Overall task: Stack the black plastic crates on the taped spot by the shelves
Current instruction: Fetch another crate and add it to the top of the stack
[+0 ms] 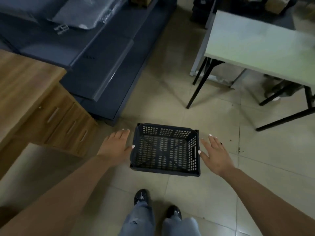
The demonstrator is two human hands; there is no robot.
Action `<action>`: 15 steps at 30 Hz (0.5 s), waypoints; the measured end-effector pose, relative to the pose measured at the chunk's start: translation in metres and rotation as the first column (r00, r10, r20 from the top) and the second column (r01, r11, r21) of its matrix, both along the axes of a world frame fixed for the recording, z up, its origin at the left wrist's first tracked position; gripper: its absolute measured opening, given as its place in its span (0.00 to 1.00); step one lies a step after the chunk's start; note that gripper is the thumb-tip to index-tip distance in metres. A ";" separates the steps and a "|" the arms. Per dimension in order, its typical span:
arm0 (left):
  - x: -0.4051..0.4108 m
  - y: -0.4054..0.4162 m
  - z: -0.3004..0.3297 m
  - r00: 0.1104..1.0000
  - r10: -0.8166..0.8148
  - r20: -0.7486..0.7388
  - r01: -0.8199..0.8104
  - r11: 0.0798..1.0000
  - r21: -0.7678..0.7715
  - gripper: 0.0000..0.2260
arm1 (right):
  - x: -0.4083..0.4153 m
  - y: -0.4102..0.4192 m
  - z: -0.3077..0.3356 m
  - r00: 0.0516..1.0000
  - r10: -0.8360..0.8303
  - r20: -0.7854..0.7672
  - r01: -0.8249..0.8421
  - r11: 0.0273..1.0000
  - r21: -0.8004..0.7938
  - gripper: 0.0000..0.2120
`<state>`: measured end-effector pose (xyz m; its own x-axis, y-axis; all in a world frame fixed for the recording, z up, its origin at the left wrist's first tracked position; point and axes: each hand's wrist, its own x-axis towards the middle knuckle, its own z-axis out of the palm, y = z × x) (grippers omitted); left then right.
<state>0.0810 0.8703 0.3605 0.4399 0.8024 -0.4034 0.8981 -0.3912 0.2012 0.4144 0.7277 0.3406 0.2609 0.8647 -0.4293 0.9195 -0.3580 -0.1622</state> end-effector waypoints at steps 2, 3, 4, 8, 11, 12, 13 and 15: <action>0.005 0.015 -0.023 1.000 -0.014 -0.027 0.013 1.000 -0.027 0.30 | 0.003 0.004 -0.023 1.000 -0.021 0.009 0.022 0.999 -0.039 0.29; 0.008 0.020 -0.035 0.999 -0.014 -0.042 0.012 0.999 -0.045 0.30 | 0.005 0.006 -0.036 1.000 -0.026 0.014 0.027 0.997 -0.066 0.29; 0.010 0.024 -0.047 0.999 -0.009 -0.053 0.005 0.998 -0.064 0.31 | 0.008 0.007 -0.049 0.999 -0.033 0.015 0.034 0.995 -0.090 0.29; 0.022 0.034 -0.103 0.998 0.017 -0.064 -0.025 0.991 -0.134 0.31 | 0.023 0.011 -0.107 0.997 -0.081 0.004 0.080 0.988 -0.129 0.29; 0.032 0.039 -0.151 0.996 0.023 -0.091 -0.038 0.986 -0.163 0.31 | 0.036 0.013 -0.152 0.993 -0.117 -0.001 0.115 0.982 -0.149 0.30; 0.037 0.040 -0.168 0.995 0.024 -0.097 -0.040 0.985 -0.168 0.31 | 0.041 0.013 -0.168 0.992 -0.125 0.001 0.124 0.981 -0.152 0.30; 0.043 0.043 -0.184 0.995 0.023 -0.098 -0.040 0.985 -0.170 0.31 | 0.047 0.014 -0.184 0.991 -0.133 0.004 0.132 0.979 -0.158 0.30; 0.055 0.048 -0.215 0.995 0.024 -0.102 -0.040 0.986 -0.159 0.31 | 0.059 0.015 -0.216 0.989 -0.147 0.009 0.146 0.974 -0.174 0.30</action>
<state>0.1364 0.9186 0.1460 0.3662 0.7369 -0.5682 0.9283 -0.3314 0.1684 0.4738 0.7429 0.1244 0.3776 0.7294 -0.5704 0.8544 -0.5119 -0.0890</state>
